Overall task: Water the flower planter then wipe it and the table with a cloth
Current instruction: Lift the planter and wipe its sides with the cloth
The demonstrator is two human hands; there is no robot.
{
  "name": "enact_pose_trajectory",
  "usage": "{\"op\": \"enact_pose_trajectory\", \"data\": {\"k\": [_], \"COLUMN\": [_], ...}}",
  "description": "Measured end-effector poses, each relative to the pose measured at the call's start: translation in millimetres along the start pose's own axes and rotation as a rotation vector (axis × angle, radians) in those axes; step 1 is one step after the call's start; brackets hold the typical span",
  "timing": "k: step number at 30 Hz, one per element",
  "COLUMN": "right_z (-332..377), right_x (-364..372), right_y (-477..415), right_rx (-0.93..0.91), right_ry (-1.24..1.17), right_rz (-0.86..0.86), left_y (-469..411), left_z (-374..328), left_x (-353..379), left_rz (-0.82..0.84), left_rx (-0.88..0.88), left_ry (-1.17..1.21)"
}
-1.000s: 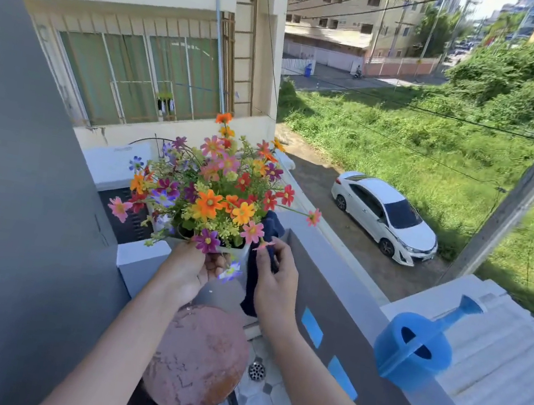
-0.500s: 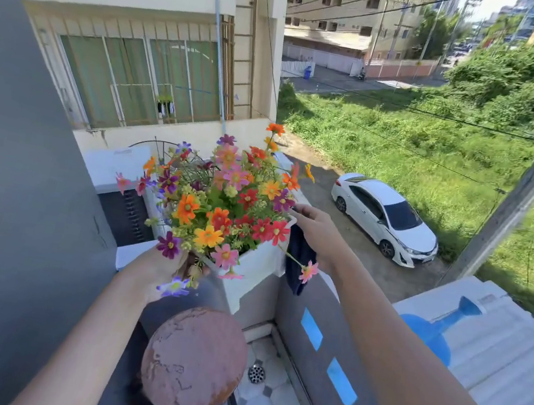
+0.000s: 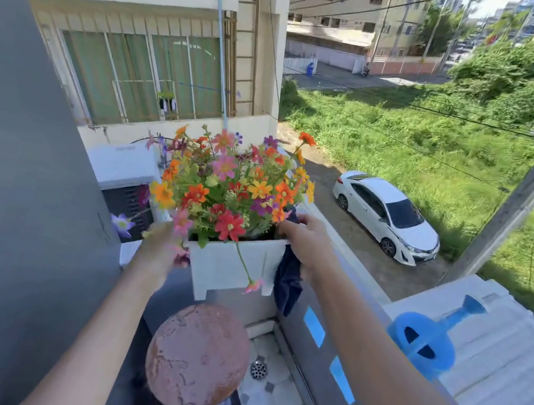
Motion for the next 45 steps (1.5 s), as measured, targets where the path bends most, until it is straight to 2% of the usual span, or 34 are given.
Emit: {"op": "enact_pose_trajectory", "data": {"k": [3, 4, 6, 11, 13, 17, 20, 26, 28, 31, 35, 40, 45], "right_z": [-5.5, -8.8, -14.2, -30.4, -33.0, -37.9, -44.8, -41.4, -36.8, -24.0, -7.4, 21.5, 16.8], "right_x": [6.0, 7.1, 8.1, 14.9, 21.7, 28.1, 31.4, 38.5, 40.2, 34.9, 12.6, -2.6, 20.4], "right_y": [4.2, 5.1, 7.5, 16.6, 25.4, 41.7, 49.3, 53.7, 52.2, 39.0, 5.5, -3.0, 31.1], "right_rx": [-0.001, 0.001, 0.001, 0.040, 0.015, -0.062, -0.068, -0.180, -0.237, -0.311, -0.299, -0.375, -0.391], "right_ry": [-0.098, -0.122, -0.173, -0.172, -0.171, -0.076, -0.091, -0.251, -0.218, -0.145, -0.077, -0.110, -0.076], "right_rz": [-0.105, -0.136, -0.196, -0.313, -0.315, -0.306, -0.271, -0.068, -0.026, -0.067, -0.193, -0.320, -0.255], "left_y": [1.6, 7.9, 18.0, 42.4, 44.3, 42.4, 44.2, 37.8, 38.4, 44.9, 55.6, 59.7, 52.8], "left_z": [-13.1, -11.7, 6.1, 63.6, 70.6, 73.4, 76.8, 66.8, 65.3, 60.8, 56.2, 53.8, 47.9], "left_x": [-22.0, -25.2, -22.6, 37.5, 50.6, 61.7, 62.8, 50.6, 48.4, 47.9, 49.5, 50.6, 53.7], "left_rz": [-0.310, -0.377, -0.401, 0.007, 0.075, 0.131, 0.153, 0.187, 0.208, 0.229, 0.265, 0.288, 0.268], "left_rx": [0.189, 0.224, 0.204, -0.174, -0.279, -0.322, -0.337, -0.419, -0.464, -0.468, -0.462, -0.453, -0.453], "left_ry": [-0.209, -0.236, -0.268, -0.351, -0.300, -0.233, -0.145, -0.009, 0.051, 0.081, 0.069, 0.027, 0.052]}}
Point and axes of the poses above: each hand's wrist, its own y-axis away from the middle knuckle, its own x-axis out of the palm, z = x × y, the point moved 9 cm from there along -y, towards the middle knuckle, and after that the axes turned 7 degrees about -z, right-handed, at the moved point
